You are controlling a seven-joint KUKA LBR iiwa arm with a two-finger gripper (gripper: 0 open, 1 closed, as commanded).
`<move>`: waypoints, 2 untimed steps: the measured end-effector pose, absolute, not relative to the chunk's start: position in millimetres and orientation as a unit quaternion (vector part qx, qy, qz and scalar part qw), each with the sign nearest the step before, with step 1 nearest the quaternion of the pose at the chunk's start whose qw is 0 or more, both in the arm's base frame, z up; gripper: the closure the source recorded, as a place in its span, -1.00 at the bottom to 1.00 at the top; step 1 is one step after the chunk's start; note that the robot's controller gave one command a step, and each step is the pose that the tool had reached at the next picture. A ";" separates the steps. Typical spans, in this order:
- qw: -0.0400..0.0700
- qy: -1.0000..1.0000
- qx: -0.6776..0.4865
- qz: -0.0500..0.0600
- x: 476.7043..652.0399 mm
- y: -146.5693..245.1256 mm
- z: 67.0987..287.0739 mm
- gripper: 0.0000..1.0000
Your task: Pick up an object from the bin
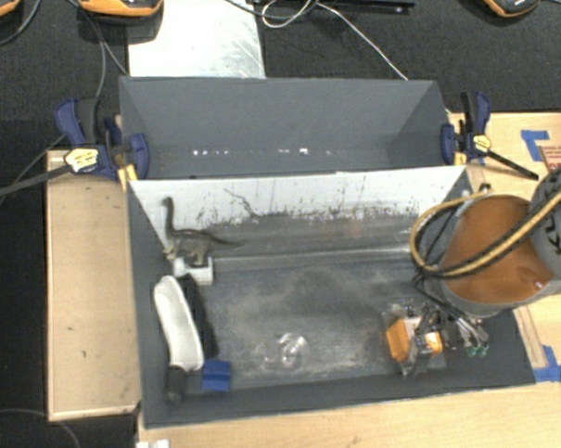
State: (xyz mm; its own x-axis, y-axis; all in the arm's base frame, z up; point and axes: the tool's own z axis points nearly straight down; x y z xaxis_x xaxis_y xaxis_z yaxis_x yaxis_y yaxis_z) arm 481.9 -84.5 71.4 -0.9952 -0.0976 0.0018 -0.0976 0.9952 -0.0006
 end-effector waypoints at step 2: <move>-0.002 -0.998 0.059 0.000 488.1 -105.4 70.2 1.00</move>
Offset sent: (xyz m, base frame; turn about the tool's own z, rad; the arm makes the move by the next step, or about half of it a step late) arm 0.0055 -0.0208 -0.0014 -0.0199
